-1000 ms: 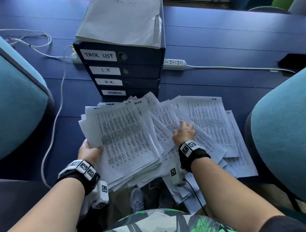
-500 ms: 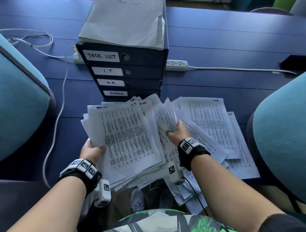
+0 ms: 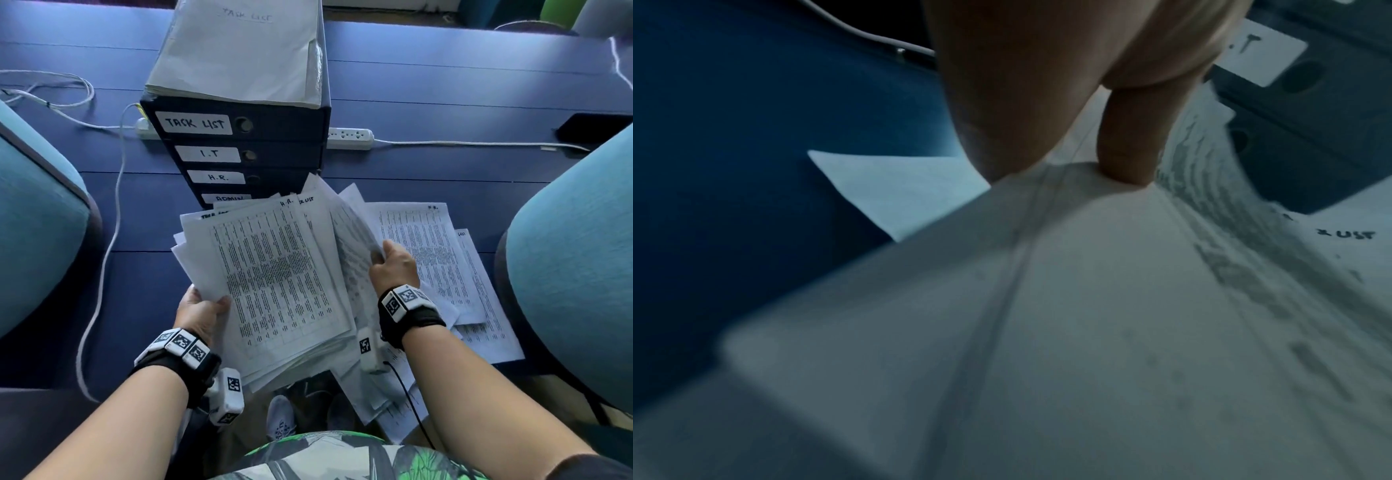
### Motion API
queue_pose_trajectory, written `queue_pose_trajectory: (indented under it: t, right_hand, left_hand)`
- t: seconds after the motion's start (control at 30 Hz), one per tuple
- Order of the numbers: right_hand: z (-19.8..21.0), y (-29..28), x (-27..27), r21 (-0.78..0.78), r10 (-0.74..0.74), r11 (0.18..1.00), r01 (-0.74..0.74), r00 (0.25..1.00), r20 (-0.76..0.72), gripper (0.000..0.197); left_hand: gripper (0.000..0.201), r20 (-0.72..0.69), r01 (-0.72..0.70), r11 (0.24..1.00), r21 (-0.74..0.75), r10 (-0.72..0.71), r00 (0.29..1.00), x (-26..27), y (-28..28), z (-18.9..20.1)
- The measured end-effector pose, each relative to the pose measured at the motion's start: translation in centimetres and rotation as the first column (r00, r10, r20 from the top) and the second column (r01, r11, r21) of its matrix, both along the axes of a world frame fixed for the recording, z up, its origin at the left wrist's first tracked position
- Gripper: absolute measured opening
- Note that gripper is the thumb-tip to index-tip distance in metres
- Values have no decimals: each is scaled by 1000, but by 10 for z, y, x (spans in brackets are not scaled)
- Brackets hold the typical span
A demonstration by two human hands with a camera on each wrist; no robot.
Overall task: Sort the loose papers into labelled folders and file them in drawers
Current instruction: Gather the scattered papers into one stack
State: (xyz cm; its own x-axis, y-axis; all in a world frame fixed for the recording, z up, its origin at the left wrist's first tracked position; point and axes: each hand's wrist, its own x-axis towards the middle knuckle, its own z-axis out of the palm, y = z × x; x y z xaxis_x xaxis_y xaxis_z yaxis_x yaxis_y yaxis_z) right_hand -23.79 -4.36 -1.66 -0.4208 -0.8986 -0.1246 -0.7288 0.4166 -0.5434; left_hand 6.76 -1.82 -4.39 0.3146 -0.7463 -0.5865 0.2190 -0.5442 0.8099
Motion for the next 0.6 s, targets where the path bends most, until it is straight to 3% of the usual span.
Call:
queue_pose_trajectory:
  t: [0.07,0.13,0.3,0.5,0.57,0.6]
  right_hand:
    - [6,1,-9,-129,-60,990,64,998,36,28]
    - [15,0,-15,-288,-105,949,129,990,98,24]
    - [42,-12,-22,-644,-144,743,183,983,113,27]
    - [81,-21,-15,-736,-27,631,243,956,293,13]
    - [80,-25,-8,-716,32,670,196,956,292,10]
    - [76,-25,-4,-654,61,733,188,939,338,13]
  left_hand:
    - [34,21,78,997,24,-79,997,-2,-3,0]
    - [33,50,171,982,80,-176,983,-2,-6,-5]
    - [37,160,262,954,144,-284,945,-6,-13,-3]
    - [39,134,273,948,162,-295,946,-7,-15,-1]
    - [39,113,280,950,138,-296,948,-7,-13,0]
    - [41,89,283,951,123,-294,952,-6,-13,-1]
